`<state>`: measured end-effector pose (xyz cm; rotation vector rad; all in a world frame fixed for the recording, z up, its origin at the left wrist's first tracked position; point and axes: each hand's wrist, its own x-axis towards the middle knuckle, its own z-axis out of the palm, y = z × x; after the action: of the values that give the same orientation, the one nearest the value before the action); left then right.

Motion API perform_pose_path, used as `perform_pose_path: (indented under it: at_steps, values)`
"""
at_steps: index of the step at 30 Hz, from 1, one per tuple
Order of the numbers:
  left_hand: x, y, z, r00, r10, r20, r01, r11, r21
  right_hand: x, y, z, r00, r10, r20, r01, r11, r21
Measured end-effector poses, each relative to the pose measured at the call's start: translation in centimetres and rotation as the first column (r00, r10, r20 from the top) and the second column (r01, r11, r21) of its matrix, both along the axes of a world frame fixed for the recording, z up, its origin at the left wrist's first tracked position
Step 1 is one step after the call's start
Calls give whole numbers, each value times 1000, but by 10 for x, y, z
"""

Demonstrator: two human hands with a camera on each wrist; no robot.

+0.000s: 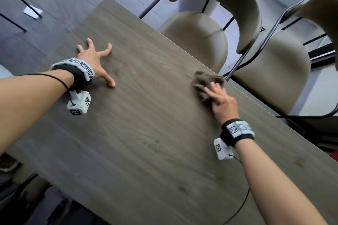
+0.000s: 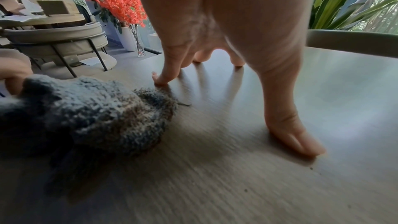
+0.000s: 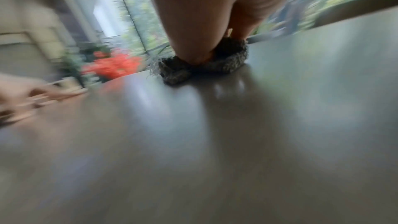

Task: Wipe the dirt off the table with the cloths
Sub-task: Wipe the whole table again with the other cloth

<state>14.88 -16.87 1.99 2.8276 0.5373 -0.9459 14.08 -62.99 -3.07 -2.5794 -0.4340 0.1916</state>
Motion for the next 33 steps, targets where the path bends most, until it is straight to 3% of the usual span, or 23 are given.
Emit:
perform_pose_path:
  at_steps: [3, 7, 9, 13, 16, 20, 24, 26, 28, 30, 31, 33]
  values:
    - [0, 2, -3, 1000, 10, 1, -10, 1000, -25, 27, -27, 11, 979, -198, -43, 197, 980, -38]
    - [-1, 4, -2, 1000, 13, -10, -13, 999, -51, 43, -29, 31, 852, -522, -43, 522, 853, -15]
    - [-1, 3, 3, 999, 21, -31, -23, 997, -74, 38, -2, 40, 850, -527, 17, 525, 848, 67]
    - [-12, 5, 5, 998, 56, 26, -52, 989, -138, 15, 99, 43, 943, -333, 12, 321, 917, 236]
    - [-43, 20, -3, 976, 26, 215, 10, 986, -164, 2, 181, 45, 976, -215, -23, 209, 912, 352]
    - [-97, 59, -11, 892, 21, 451, 62, 984, -168, 0, 276, 56, 985, -153, -83, 174, 870, 462]
    - [-140, 96, -10, 885, 60, 463, 45, 976, -213, -4, 367, 66, 996, -43, -79, 76, 868, 491]
    - [-155, 107, -8, 903, 33, 429, 69, 973, -222, -10, 408, 63, 990, 126, -70, -85, 902, 423]
    - [-167, 116, -5, 915, 16, 404, 83, 971, -226, -21, 445, 53, 920, 376, -111, -343, 908, 239]
    - [-177, 123, -4, 917, -12, 398, 107, 970, -217, -34, 471, 34, 787, 591, -179, -605, 795, -32]
    - [-182, 125, -5, 915, -31, 402, 125, 970, -211, -39, 478, 23, 739, 650, -181, -673, 728, -134]
    - [-188, 128, -7, 906, -47, 420, 151, 964, -218, -43, 478, 5, 722, 684, -99, -688, 696, -206]
